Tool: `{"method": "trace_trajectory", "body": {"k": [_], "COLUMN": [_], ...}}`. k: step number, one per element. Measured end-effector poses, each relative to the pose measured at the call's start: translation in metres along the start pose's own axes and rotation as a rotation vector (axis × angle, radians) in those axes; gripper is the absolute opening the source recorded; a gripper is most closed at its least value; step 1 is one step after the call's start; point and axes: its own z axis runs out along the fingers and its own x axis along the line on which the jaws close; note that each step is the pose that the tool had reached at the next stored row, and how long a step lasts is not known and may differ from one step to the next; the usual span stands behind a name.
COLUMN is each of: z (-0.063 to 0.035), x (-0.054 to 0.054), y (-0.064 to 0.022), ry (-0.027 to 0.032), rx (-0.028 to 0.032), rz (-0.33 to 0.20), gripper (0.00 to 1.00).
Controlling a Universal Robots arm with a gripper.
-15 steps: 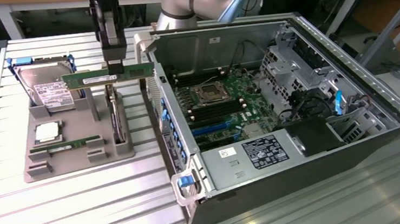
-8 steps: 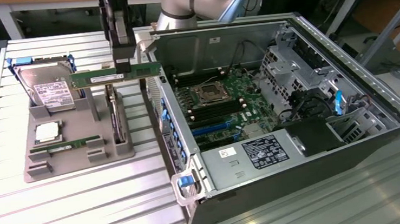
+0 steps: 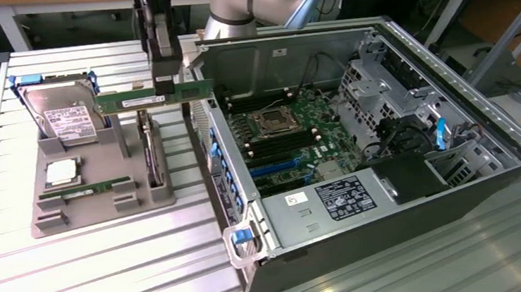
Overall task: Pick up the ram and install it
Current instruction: 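Pick up the ram and move it above insertion slot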
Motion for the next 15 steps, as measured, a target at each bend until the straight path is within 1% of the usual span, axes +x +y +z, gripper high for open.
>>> {"method": "trace_trajectory", "body": {"k": [15], "z": [-0.0002], "x": [0.0], "y": [-0.012], "ry": [0.0], "rx": [0.0], "rz": [-0.001], "gripper": [0.12]}}
